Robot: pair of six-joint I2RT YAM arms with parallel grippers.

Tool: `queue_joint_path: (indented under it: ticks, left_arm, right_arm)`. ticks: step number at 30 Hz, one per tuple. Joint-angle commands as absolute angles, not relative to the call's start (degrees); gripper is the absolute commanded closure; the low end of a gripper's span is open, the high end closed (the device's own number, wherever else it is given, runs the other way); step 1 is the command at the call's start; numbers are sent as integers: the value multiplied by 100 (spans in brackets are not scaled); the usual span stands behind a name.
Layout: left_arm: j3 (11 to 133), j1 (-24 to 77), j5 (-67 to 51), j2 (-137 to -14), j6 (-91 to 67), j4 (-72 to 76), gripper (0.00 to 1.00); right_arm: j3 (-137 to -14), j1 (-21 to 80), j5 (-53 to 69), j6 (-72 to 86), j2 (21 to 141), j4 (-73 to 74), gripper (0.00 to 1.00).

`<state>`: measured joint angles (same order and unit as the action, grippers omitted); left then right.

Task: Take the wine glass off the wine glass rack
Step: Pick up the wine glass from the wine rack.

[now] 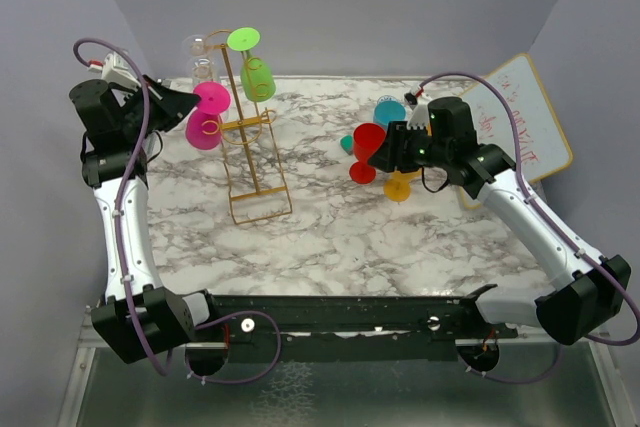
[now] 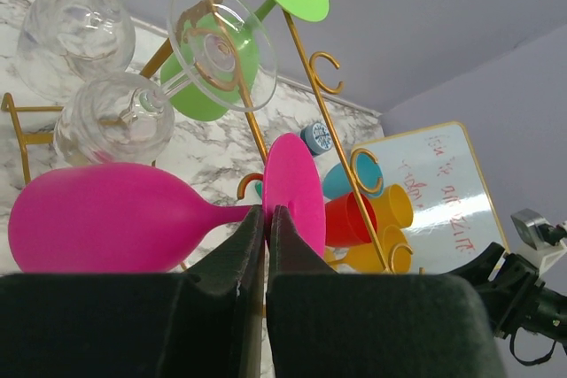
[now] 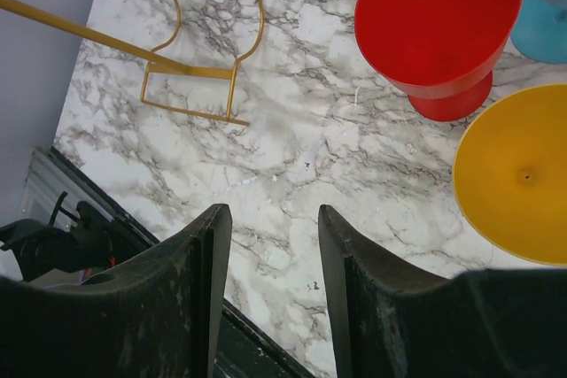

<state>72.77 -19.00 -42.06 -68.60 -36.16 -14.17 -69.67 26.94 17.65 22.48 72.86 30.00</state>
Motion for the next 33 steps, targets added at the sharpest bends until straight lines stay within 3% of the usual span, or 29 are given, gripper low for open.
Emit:
queue_joint_path:
  ticks: [1,33]
  left_arm:
    - [7539,-1918,-4094,-6979,-3353,-2188,100]
    - [7790,-1938,-3358,-6676,-3370,-2652,100]
  right_arm:
    - [-6891,2716,1812,2293,7224,2978,50]
    - [-6848,2716,2166,2579,7158,2825,49]
